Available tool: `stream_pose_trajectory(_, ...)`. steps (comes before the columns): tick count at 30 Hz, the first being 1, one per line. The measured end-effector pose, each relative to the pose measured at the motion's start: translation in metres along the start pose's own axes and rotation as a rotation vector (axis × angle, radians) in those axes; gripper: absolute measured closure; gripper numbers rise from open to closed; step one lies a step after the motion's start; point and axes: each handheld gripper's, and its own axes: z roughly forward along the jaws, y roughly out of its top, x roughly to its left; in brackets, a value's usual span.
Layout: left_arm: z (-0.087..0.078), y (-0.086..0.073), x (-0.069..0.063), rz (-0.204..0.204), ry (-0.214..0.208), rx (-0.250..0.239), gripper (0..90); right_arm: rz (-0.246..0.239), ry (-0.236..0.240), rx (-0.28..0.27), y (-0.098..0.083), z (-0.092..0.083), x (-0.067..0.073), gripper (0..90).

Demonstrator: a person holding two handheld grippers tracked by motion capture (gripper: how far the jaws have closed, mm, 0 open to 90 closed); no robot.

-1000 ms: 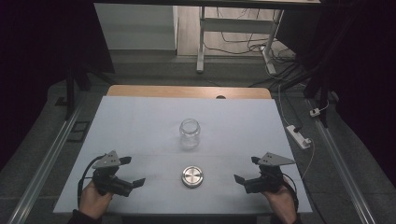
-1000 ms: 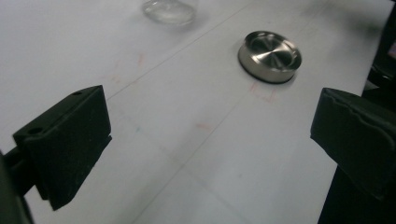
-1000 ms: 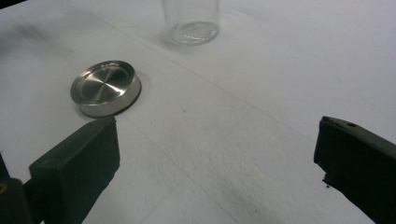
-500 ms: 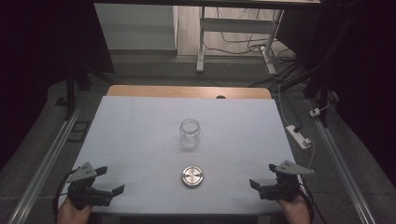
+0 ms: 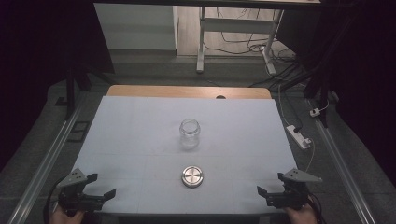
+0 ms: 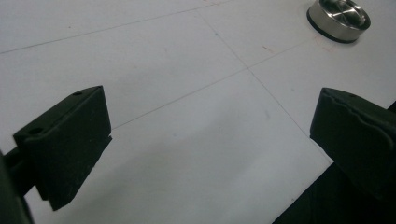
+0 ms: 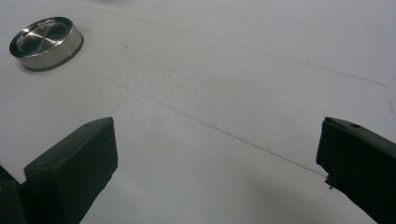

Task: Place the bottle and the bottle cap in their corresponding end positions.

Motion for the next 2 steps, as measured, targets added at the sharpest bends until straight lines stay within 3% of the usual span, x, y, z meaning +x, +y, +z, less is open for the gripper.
stream_pose_trajectory(2,0.0002,0.0004,-0.0002,0.0,-0.002,-0.001,0.0,0.001,-0.005,0.006,-0.0002,0.0004,-0.0002,0.0)
